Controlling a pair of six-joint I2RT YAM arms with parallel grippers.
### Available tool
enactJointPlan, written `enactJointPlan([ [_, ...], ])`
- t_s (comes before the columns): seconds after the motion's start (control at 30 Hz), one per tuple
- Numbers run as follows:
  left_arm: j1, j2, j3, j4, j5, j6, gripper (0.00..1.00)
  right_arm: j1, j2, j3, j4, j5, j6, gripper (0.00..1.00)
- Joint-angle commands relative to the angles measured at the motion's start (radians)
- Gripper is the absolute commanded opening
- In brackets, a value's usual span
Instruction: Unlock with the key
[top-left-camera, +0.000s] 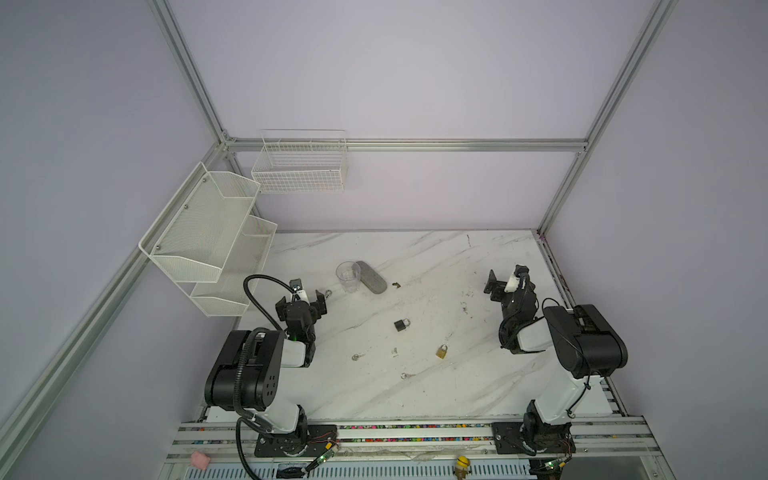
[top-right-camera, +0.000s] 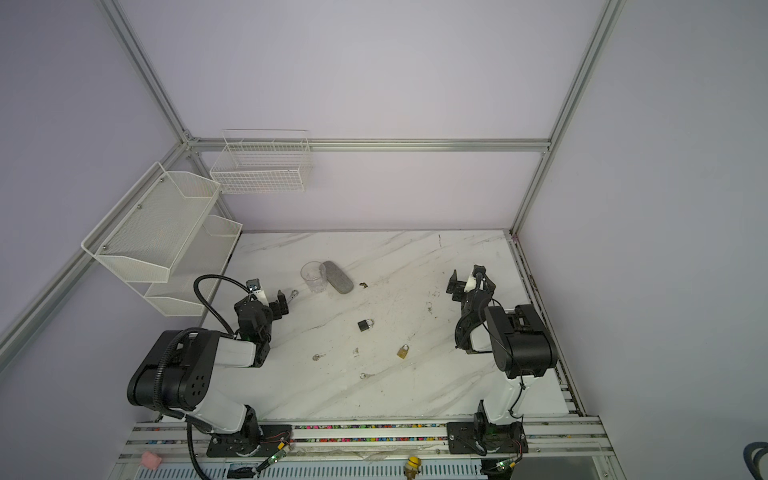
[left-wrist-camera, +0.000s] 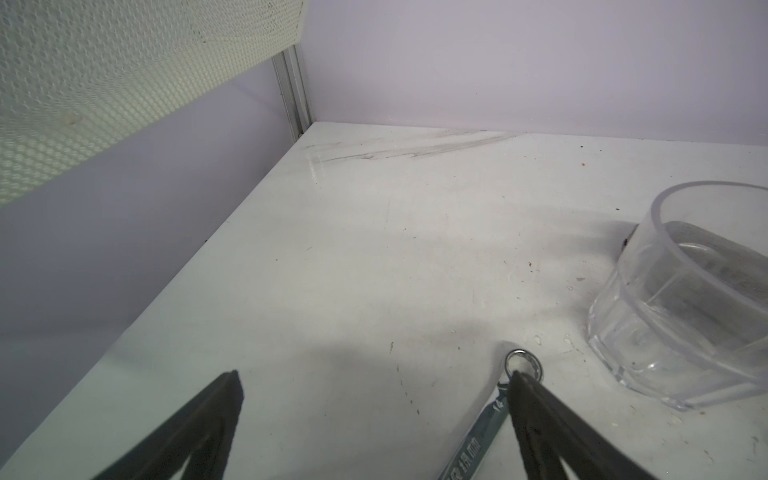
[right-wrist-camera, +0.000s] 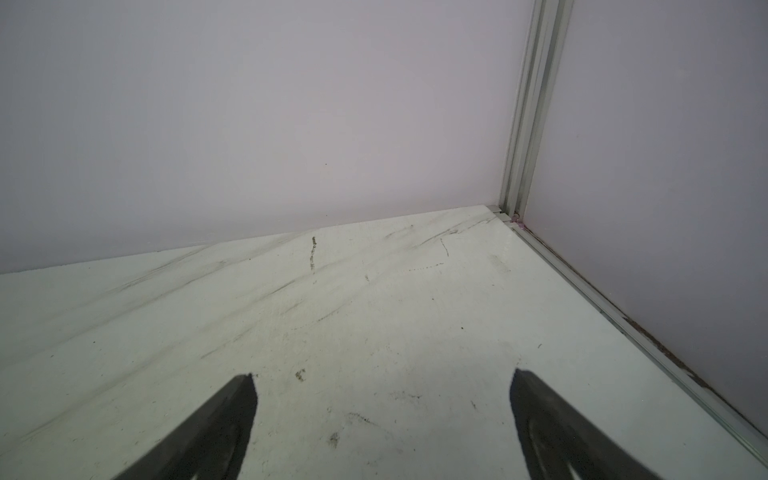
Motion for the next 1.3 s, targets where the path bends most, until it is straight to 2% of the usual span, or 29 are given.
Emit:
enactJointPlan([
  [0.0,0.007,-0.068,-0.019,0.026,-0.027,-0.02,1.0,0.005,-0.037,-0.006,0.031,0.009,-0.007,0.97],
  [0.07,0.007,-0.08,-0.045,0.084,-0.02,0.003,1.0,0.005,-0.07,0.0,-0.012,0.007,-0.01,0.98],
  [0.17,0.007,-0.138,-0.058,0.051,-0.028,-0.001,1.0,0.005,-0.129,0.019,-0.103,0.012,0.006,0.97],
  [0.3,0.007,-0.267,-0.044,-0.107,-0.077,-0.056,1.0,0.004,-0.234,0.02,-0.228,0.035,0.097,0.97],
  [0.43,0.008,-0.421,-0.015,-0.316,-0.105,-0.198,1.0,0.004,-0.373,-0.001,-0.321,0.026,0.156,0.97],
  [0.47,0.008,-0.458,-0.001,-0.379,-0.096,-0.234,1.0,0.004,-0.4,0.008,-0.373,0.041,0.19,0.97],
  [0.6,0.011,-0.576,0.065,-0.598,-0.025,-0.418,1.0,0.004,-0.522,0.109,-0.754,0.14,0.463,0.97],
  [0.67,0.012,-0.614,0.086,-0.694,0.029,-0.517,1.0,0.002,-0.547,0.11,-0.848,0.12,0.604,0.97],
  [0.77,0.015,-0.659,0.05,-0.673,0.061,-0.638,1.0,-0.002,-0.574,0.109,-0.895,-0.015,0.629,0.97],
  [0.83,0.016,-0.682,0.04,-0.667,0.121,-0.646,1.0,-0.003,-0.593,0.143,-0.98,-0.04,0.599,0.97],
  [1.03,0.013,-0.708,0.097,-0.821,0.329,-0.648,1.0,0.024,-0.615,0.197,-1.16,-0.182,0.578,0.97],
  [1.13,-0.016,-0.713,0.095,-0.856,0.404,-0.682,1.0,0.074,-0.612,0.209,-1.253,-0.219,0.579,0.97],
  [1.27,-0.09,-0.737,0.108,-0.952,0.467,-0.664,1.0,0.204,-0.632,0.22,-1.364,-0.208,0.595,0.97],
])
